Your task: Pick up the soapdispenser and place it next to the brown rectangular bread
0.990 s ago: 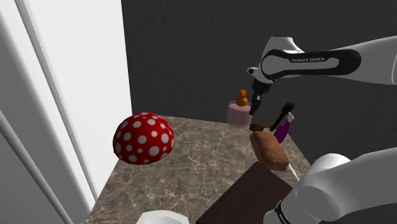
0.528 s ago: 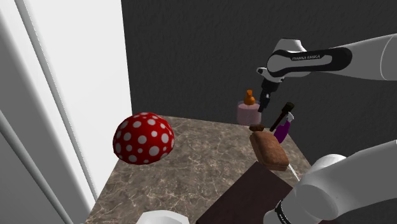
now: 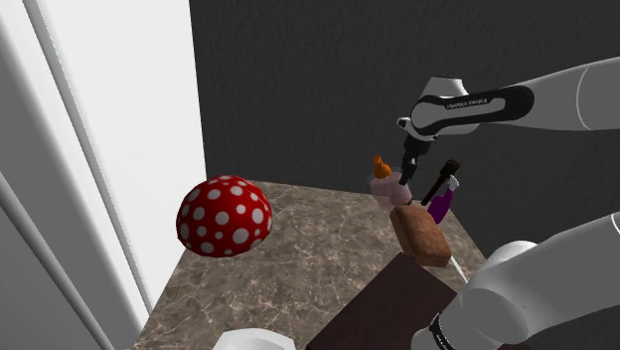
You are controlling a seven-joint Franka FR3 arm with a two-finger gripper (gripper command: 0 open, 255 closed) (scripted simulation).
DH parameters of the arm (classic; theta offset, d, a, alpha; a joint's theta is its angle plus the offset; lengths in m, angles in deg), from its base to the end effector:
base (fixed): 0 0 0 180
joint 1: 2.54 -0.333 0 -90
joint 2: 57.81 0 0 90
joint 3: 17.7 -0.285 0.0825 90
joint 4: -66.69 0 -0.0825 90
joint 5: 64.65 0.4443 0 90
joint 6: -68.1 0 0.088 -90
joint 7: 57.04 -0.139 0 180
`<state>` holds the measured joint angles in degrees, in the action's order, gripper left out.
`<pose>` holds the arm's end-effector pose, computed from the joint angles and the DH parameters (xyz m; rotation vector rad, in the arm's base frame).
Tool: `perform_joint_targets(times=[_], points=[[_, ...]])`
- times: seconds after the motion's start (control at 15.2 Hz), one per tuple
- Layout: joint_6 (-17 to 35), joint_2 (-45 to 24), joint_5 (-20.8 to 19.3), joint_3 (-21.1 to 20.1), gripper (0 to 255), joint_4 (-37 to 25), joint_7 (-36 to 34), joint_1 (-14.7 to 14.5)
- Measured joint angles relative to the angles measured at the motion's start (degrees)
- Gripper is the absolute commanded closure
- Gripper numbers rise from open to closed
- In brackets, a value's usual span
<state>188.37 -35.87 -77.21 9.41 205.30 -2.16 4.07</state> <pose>0.4159 -0.2828 0.3484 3.0061 0.7752 0.0163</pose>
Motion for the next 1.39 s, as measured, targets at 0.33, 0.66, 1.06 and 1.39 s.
perform_joint_targets(times=[0.33,0.66,1.06,1.39], points=[[4.27,-1.73,0.05,0.72,255,2.60,0.07,-0.10],[8.89,-4.15,0.38,1.67,255,4.91,0.51,-0.30],[14.26,-7.62,1.29,2.78,255,6.95,1.32,-0.75],[18.71,-10.47,2.30,3.65,255,8.68,2.25,-1.11]])
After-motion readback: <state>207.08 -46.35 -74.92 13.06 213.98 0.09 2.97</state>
